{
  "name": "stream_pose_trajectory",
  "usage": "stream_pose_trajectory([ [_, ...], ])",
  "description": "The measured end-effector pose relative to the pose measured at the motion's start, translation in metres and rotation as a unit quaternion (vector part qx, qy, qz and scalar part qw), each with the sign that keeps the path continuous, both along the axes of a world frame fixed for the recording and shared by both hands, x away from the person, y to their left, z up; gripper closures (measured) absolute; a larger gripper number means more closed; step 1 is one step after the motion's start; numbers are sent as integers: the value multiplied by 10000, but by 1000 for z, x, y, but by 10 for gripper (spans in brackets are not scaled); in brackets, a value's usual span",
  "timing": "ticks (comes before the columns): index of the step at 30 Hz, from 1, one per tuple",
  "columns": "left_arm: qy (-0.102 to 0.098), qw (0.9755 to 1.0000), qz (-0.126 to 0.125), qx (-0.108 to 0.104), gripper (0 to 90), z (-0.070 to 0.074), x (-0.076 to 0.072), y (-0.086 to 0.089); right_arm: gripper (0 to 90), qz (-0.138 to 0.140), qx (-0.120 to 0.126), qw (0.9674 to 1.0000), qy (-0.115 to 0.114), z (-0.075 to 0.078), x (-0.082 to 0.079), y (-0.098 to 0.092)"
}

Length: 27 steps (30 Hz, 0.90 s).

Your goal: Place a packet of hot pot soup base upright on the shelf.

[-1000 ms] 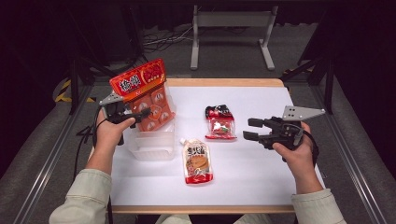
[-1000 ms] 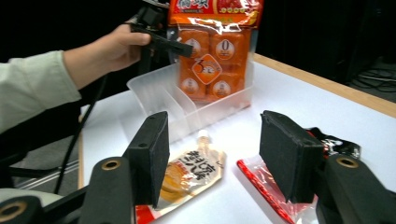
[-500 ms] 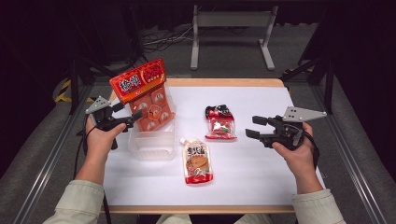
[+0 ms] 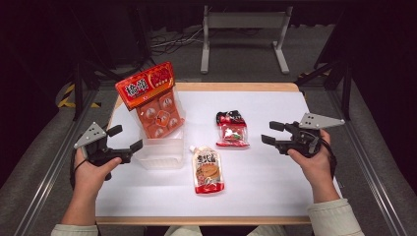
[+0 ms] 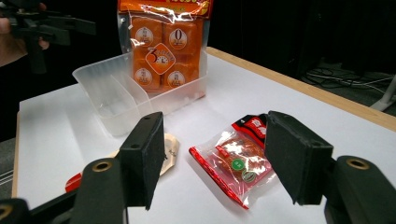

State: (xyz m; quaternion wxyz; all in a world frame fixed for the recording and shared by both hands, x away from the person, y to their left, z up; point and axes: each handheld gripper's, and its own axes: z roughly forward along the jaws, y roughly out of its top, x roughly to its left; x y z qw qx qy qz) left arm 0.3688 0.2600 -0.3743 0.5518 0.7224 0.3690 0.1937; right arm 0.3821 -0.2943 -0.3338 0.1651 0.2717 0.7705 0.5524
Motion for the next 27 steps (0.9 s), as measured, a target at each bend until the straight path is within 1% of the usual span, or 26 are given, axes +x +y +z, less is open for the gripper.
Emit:
stream_pose_trajectory([
  [1,36,10000,-56,31,19,0,-2,0,388,-19,-11,10000,-5,0,0,-1],
  [4,34,9999,-141,20,20,2,-6,0,391,-38,22,10000,-20,0,1,-2],
  [6,78,9997,-203,-59,25,3,-7,0,393,-37,49,10000,0,-1,2,-3],
  [7,107,9997,-212,-51,27,3,-8,0,393,-40,52,10000,9,-1,2,-2],
  [11,181,9994,-280,17,38,2,-10,-1,412,-74,-9,10000,58,-1,10,0],
  [13,220,9993,-304,18,41,1,-10,-1,417,-73,-4,9999,71,0,15,2],
  [14,220,9993,-304,18,41,1,-10,-1,417,-73,-4,9999,71,0,15,2],
  [15,246,9992,-314,43,41,0,-11,-2,424,-106,-29,9999,73,1,20,4],
  [18,226,9992,-311,67,41,0,-12,-2,431,-110,-68,9998,162,3,34,9],
  [19,230,9992,-309,57,41,-1,-13,-2,441,-128,-79,9997,167,3,37,11],
  [20,241,9992,-306,56,41,-1,-14,-1,443,-169,-77,9998,120,3,41,12],
  [22,258,9992,-317,25,41,-2,-15,-1,438,-223,-32,9997,128,1,49,13],
  [24,311,9989,-339,-25,44,-2,-15,-1,436,-261,-37,9994,206,-2,57,14],
  [25,306,9989,-347,-36,46,-2,-16,-1,431,-286,-49,9993,226,-3,60,15],
  [26,281,9990,-353,-32,47,-2,-16,-2,431,-313,-92,9990,295,-6,68,18],
  [27,281,9990,-358,-28,46,-2,-16,-2,431,-329,-161,9988,334,-8,72,19],
])
